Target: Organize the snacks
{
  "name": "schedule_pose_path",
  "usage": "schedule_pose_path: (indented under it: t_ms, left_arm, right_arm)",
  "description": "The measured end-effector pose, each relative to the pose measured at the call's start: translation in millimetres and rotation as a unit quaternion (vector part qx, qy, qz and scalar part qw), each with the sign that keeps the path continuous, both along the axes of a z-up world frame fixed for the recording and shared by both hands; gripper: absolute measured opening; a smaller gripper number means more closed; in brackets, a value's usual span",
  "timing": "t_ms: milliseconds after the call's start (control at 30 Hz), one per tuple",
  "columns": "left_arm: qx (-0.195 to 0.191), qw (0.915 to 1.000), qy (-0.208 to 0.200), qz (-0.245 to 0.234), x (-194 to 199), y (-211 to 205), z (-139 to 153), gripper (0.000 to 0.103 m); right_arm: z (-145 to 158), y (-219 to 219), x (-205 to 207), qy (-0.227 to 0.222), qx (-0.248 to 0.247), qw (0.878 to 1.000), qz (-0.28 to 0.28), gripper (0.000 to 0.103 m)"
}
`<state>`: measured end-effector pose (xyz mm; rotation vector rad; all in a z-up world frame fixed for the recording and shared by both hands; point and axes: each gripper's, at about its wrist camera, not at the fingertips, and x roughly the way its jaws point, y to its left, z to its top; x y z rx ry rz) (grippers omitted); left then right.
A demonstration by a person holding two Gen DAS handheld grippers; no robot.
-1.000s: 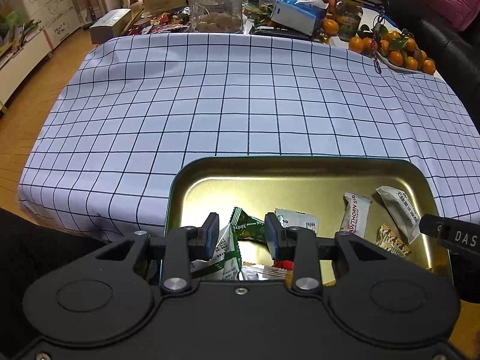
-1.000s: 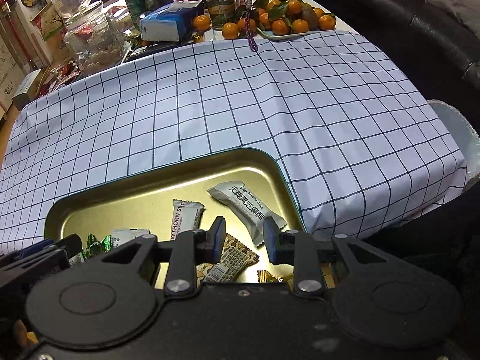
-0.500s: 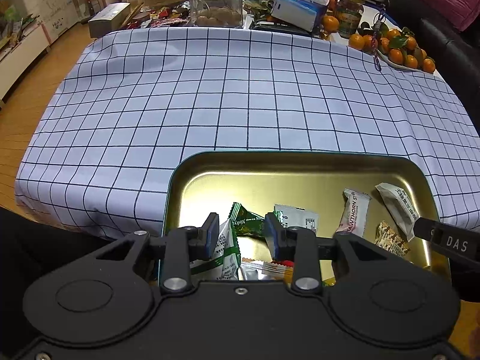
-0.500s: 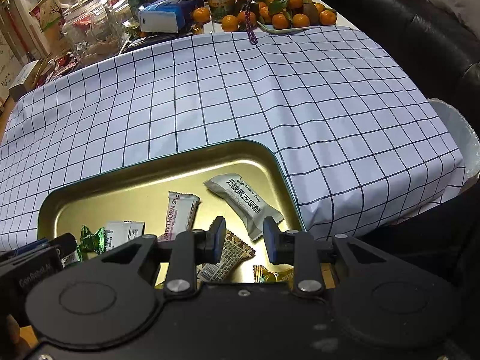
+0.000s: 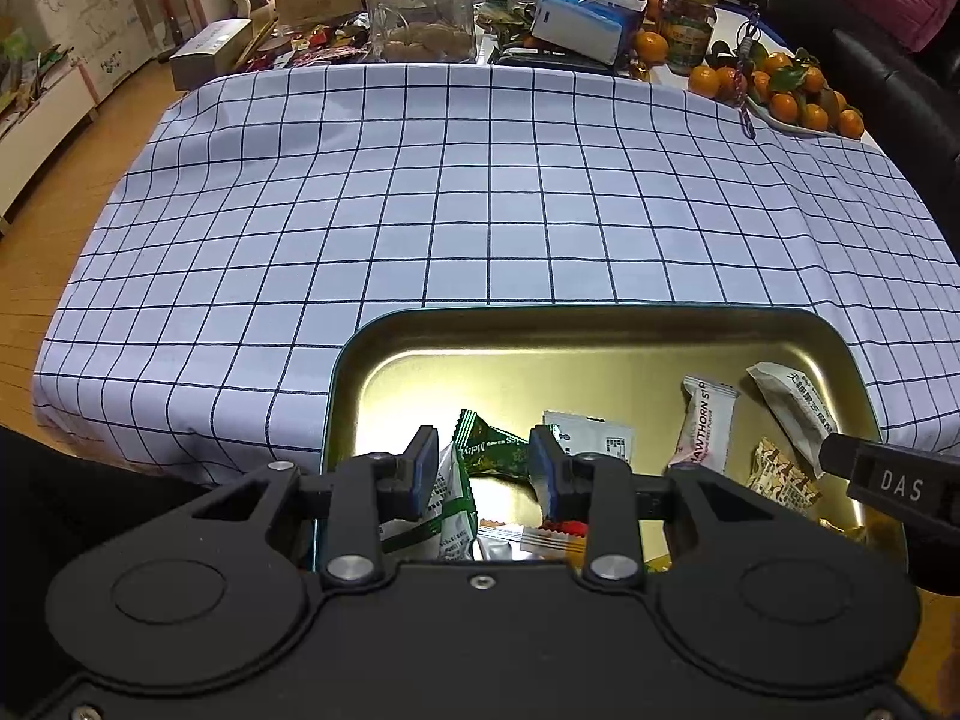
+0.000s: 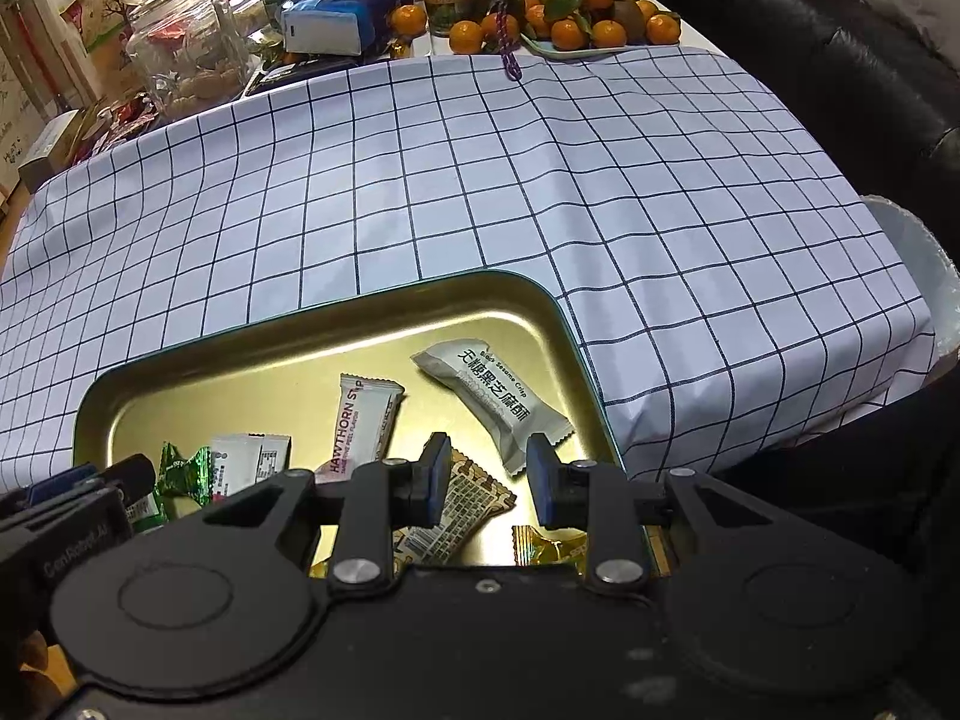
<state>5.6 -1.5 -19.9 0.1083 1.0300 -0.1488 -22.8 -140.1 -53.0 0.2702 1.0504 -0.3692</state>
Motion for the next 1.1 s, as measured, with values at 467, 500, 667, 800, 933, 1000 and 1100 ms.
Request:
schedule_pose_path:
  t_ms: [467, 500, 667, 800, 933, 1000, 1100]
  left_arm:
    - [-0.002, 1.0000, 0.005, -0.002, 0.7, 0.2, -0.8, 0.043]
    - [-0.002, 1.0000, 0.005, -0.003, 0.5, 0.1, -0.9, 0.043]
    - [-0.003, 1.0000, 0.005, -0.002, 0.6, 0.0, -0.9, 0.043]
    - [-0.004, 1.0000, 0.006, -0.001, 0.8, 1.1, -1.3, 0.043]
    - [-0.005, 1.0000, 0.007, -0.004, 0.7, 0.8, -1.1, 0.043]
    - [-0.004, 1.0000, 0.007, -0.006, 0.6, 0.2, -1.3, 0.043]
    - [-0.005, 0.9999, 0.008, -0.008, 0.5, -0.2, -1.3, 0.043]
  right_arm:
    - [0.3, 0.1, -0.2, 0.001, 0.002, 1.000, 0.005, 0.030]
    - [0.5, 0.0, -0.2, 0.001, 0.002, 1.000, 0.005, 0.030]
    - [0.0, 0.7, 0.2, 0.003, 0.001, 1.000, 0.007, 0.030]
    - [0.1, 1.1, 0.0, 0.002, 0.000, 1.000, 0.008, 0.030]
    - [-0.2, 1.4, 0.3, 0.004, 0.000, 1.000, 0.010, 0.030]
    - [-0.3, 1.8, 0.5, 0.005, -0.001, 1.000, 0.011, 0.030]
    - [-0.7, 1.9, 0.9, 0.006, 0.000, 1.000, 0.011, 0.030]
